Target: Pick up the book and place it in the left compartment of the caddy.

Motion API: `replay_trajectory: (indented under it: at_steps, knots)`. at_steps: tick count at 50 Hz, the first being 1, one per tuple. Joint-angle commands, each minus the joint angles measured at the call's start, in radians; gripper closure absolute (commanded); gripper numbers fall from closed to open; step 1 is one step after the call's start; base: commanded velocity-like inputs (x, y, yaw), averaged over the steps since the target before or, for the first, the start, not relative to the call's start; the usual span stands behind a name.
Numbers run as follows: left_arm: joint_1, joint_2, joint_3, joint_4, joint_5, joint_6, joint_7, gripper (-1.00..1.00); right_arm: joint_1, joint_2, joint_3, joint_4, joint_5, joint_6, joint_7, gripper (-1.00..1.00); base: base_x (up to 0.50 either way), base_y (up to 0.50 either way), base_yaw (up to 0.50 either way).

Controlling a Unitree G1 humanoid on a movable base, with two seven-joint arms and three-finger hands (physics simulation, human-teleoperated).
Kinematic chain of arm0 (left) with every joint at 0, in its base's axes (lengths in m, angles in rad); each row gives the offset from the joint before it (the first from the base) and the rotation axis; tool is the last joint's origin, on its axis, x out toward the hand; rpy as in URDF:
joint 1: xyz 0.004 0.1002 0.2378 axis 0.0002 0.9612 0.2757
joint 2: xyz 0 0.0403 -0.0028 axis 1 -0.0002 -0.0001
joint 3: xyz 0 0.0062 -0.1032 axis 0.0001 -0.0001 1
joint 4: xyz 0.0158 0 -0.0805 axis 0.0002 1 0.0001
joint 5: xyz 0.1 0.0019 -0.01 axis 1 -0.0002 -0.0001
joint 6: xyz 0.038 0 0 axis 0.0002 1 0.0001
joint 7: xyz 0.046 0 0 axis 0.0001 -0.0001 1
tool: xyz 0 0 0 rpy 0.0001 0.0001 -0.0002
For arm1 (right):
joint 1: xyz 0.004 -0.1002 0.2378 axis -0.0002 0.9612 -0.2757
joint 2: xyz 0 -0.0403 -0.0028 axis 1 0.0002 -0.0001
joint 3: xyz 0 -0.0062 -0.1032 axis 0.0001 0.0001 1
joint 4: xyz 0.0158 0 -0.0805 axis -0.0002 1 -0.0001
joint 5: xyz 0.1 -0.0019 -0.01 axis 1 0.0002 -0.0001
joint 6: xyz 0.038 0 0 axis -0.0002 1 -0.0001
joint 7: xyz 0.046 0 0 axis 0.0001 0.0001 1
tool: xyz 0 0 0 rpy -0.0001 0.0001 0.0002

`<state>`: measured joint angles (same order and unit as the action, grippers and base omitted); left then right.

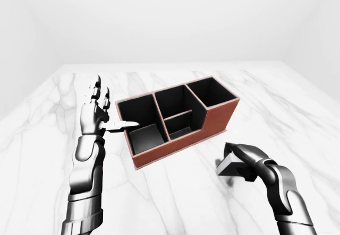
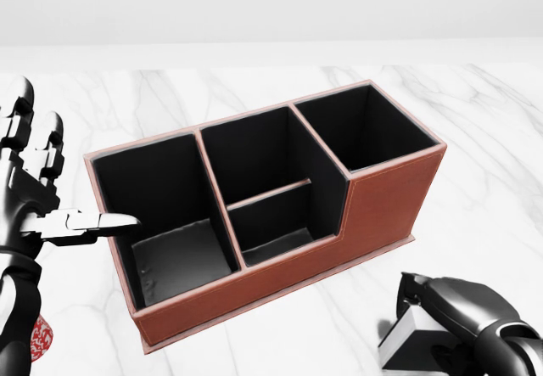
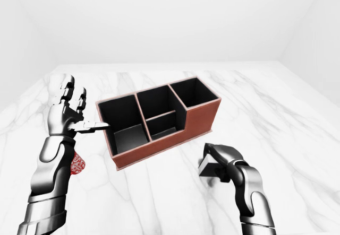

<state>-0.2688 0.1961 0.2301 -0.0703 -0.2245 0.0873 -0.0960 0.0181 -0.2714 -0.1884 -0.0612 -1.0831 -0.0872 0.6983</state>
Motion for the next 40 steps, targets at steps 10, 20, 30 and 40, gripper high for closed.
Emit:
replay_trajectory:
  at_steps: [10,20,30,40]
  knots:
    - [0.002,0.0,0.001,0.013,-0.004,0.0,0.004,-1.0,-0.042,-0.012,-0.01,-0.048,0.025,0.0,0.0,1.0,0.0,0.0,0.0]
    - [0.001,-0.001,-0.001,0.021,-0.006,0.0,0.002,-1.0,-0.051,-0.014,-0.025,-0.153,0.045,0.0,0.0,1.0,0.0,0.0,0.0]
    - [0.0,-0.003,-0.003,0.025,-0.01,0.0,-0.001,-1.0,-0.051,-0.01,-0.042,-0.252,0.057,0.0,0.0,1.0,0.0,0.0,0.0]
    - [0.001,-0.004,-0.004,0.023,-0.01,0.0,-0.003,-1.0,-0.045,0.002,-0.061,-0.383,0.086,0.016,0.0,1.0,0.0,0.0,0.0]
